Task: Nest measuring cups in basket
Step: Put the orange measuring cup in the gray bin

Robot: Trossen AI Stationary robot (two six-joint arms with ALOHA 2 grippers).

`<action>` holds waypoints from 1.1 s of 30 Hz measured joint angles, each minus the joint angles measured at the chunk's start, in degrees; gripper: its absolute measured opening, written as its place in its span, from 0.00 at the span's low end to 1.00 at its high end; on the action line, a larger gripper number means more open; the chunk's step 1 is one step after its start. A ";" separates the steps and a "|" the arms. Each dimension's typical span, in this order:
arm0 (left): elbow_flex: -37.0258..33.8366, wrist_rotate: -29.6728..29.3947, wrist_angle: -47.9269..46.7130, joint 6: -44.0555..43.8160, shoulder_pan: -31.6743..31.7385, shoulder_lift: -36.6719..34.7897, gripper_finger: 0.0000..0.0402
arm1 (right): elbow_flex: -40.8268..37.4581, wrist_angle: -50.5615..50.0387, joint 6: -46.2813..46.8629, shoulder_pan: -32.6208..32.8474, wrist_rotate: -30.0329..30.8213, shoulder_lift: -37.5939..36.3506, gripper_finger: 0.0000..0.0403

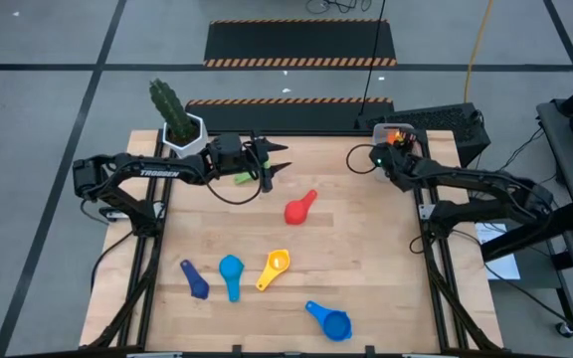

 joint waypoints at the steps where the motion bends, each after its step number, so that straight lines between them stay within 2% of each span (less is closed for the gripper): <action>1: 0.00 0.00 -0.02 0.25 0.00 0.00 0.56 | 0.00 0.96 -0.87 0.23 1.25 0.00 0.01; 5: 0.00 0.00 -0.04 0.87 0.00 0.00 0.56 | 0.00 1.89 -2.78 1.05 0.70 0.05 0.01; 19: 0.00 0.00 0.31 0.92 0.00 0.00 0.56 | 0.00 1.39 -0.76 0.85 -0.86 3.13 0.02; 27: 0.00 0.00 0.29 1.10 0.00 0.00 0.56 | 0.02 -1.77 2.98 0.85 -6.47 3.10 0.02; 33: 0.00 -0.01 0.28 1.44 0.00 0.02 0.56 | 0.02 -6.53 6.45 0.85 -8.19 3.11 0.10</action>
